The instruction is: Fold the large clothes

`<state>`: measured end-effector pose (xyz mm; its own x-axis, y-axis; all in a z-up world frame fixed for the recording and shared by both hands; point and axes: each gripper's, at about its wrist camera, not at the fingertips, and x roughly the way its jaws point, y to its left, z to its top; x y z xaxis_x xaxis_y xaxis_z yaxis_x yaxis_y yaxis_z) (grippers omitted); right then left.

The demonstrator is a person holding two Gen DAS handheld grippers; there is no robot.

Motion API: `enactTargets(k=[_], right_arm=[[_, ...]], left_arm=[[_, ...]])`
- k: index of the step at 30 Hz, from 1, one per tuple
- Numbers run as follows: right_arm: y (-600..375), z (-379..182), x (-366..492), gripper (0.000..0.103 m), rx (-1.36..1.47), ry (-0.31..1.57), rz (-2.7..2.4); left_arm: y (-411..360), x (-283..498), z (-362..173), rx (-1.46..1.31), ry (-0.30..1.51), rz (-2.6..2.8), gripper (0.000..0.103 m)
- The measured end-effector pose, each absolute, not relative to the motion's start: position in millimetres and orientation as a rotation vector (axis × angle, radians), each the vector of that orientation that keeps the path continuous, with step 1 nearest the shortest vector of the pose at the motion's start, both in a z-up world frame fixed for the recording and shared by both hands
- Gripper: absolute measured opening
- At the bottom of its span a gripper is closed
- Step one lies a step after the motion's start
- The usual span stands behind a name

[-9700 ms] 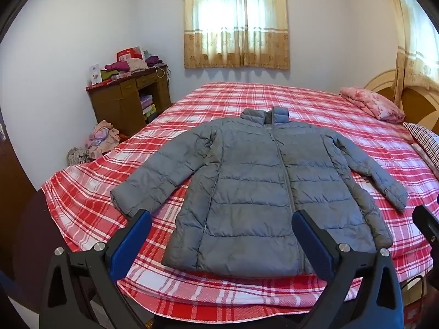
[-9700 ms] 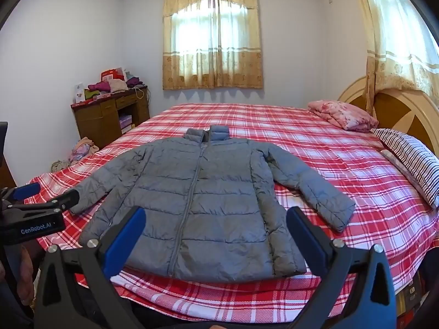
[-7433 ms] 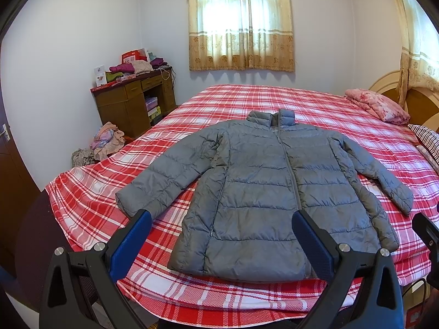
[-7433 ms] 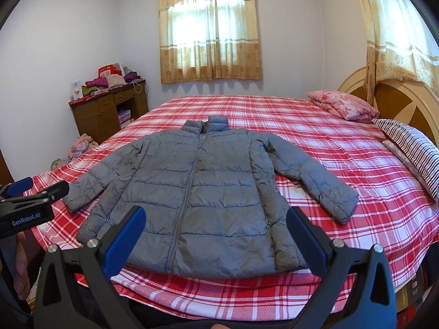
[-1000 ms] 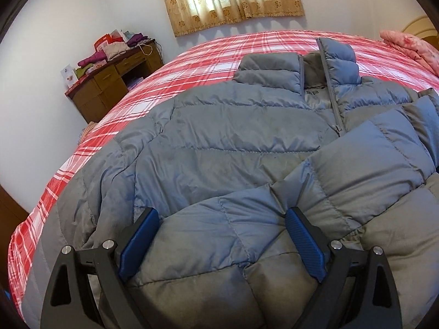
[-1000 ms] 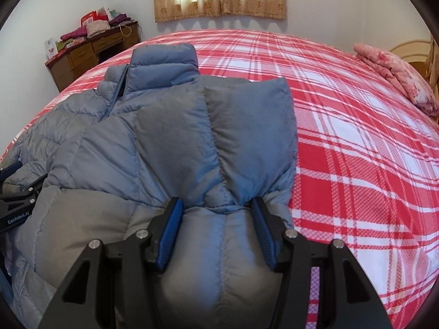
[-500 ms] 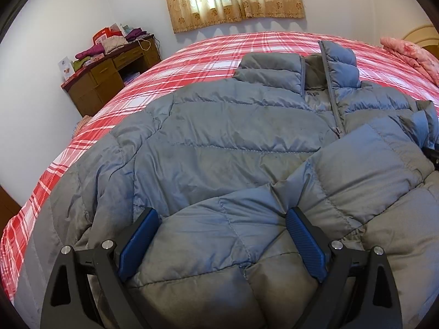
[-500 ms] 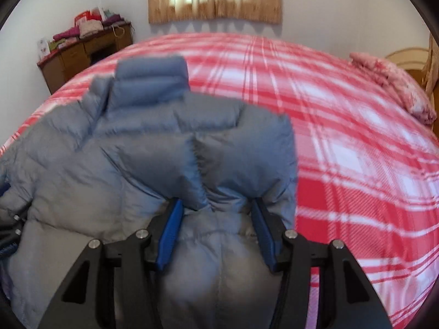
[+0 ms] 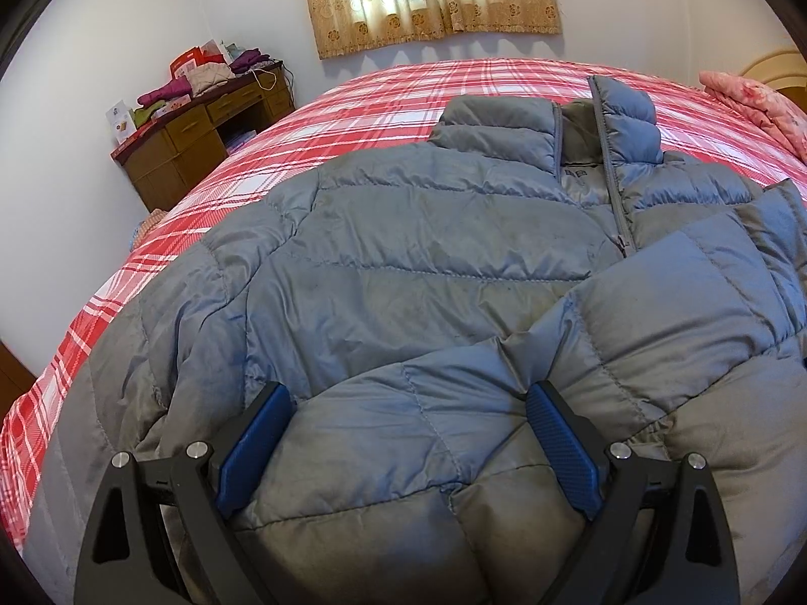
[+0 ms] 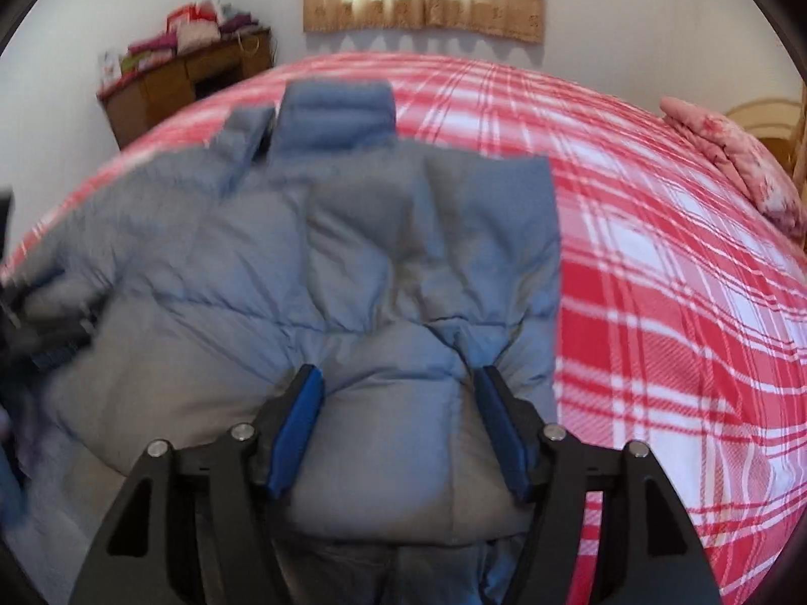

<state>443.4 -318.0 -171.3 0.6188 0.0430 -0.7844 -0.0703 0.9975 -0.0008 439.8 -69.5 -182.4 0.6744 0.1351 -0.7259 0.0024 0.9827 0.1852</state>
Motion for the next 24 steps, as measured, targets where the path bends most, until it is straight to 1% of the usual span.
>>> enactTargets(k=[4,10,14,15,16,20,24], right_arm=[[-309,-174,446,0.068,-0.085,0.900,0.039],[-310,-172,447,0.068,-0.090,0.905,0.034],[-307,-155,425,0.076,-0.127,0.895,0.018],[-306,-150,416,0.078,-0.133,0.892,0.029],[-304,-145,408,0.082,-0.142,0.890,0.038],[-298,-125,359,0.088,-0.162,0.873,0.084],[-292,-120,319,0.090,-0.170,0.856,0.111]], left_arm=[[-70,440,-183,0.179,0.828,0.077,0.096],[-73,442,-184,0.192,0.832,0.082,0.096],[-68,437,-171,0.186,0.859,0.047,0.096],[-63,428,-159,0.178,0.847,0.033,0.096],[-56,416,-144,0.165,0.821,0.020,0.096],[-6,362,-96,0.147,0.722,0.026,0.096],[67,320,-93,0.183,0.723,0.161,0.096]])
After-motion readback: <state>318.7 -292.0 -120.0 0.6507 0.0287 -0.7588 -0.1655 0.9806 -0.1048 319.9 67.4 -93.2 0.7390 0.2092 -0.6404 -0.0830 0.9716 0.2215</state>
